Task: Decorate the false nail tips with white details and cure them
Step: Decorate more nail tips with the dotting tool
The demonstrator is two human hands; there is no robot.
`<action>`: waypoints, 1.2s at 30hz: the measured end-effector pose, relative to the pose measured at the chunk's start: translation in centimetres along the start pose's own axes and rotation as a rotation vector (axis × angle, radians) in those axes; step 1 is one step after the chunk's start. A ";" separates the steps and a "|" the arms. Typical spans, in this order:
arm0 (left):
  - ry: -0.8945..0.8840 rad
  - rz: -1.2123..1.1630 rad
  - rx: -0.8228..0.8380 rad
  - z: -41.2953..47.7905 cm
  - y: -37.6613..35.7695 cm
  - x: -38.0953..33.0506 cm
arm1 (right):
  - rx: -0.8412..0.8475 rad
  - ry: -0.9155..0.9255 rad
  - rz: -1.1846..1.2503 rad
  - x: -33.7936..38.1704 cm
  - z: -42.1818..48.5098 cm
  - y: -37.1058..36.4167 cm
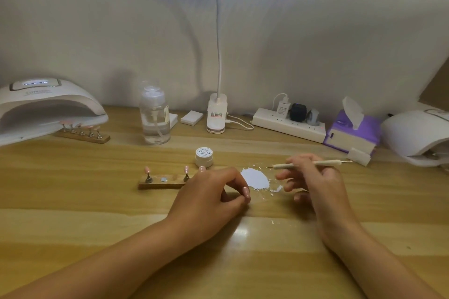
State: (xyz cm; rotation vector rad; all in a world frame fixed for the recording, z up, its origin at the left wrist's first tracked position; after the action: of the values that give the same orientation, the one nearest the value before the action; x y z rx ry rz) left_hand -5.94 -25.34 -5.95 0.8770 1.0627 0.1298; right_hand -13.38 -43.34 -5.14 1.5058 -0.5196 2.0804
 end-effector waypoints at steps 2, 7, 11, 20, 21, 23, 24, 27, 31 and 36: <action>-0.001 0.003 0.021 0.0 -0.1 0.0 | 0.000 0.085 -0.130 -0.1 0.1 -0.1; 0.026 -0.031 0.037 0.1 0.0 -0.1 | 0.060 0.108 -0.346 -0.8 0.0 -0.7; 0.032 -0.036 0.048 0.1 0.0 -0.2 | 0.150 0.106 -0.479 -1.1 -0.1 -0.9; 0.023 0.015 0.080 0.6 -0.1 0.1 | 0.140 0.069 -0.440 -1.2 -0.1 -1.0; 0.023 0.022 0.099 0.7 0.0 0.1 | 0.139 0.068 -0.424 -1.2 -0.1 -1.0; 0.011 0.017 0.134 1.0 0.1 0.0 | 0.129 0.073 -0.406 -1.0 -0.1 -1.0; 0.005 0.008 0.146 1.1 0.2 0.0 | 0.112 0.076 -0.385 -1.0 -0.1 -0.9; -0.005 0.008 0.126 1.1 0.1 0.1 | 0.005 0.112 -0.306 -0.5 -0.2 -0.4; 0.000 0.005 0.077 0.9 0.1 0.1 | -0.039 0.146 -0.205 0.5 -0.4 -0.3; -0.018 0.000 0.056 0.9 0.1 0.1 | -0.023 -0.044 0.024 0.4 -1.5 -1.6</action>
State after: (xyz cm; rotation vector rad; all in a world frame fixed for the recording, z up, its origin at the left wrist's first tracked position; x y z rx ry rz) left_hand -5.15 -25.72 -5.72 0.9266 1.0540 0.0924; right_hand -13.62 -41.11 -5.20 1.5418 -0.5787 2.0567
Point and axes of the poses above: each hand's wrist, its own z-axis towards the middle knuckle, its own y-axis out of the back of the hand, x = y × z, the point moved 5 cm from there along z, towards the middle knuckle, and after that the axes turned 10 degrees about y, right-handed, at the moved point
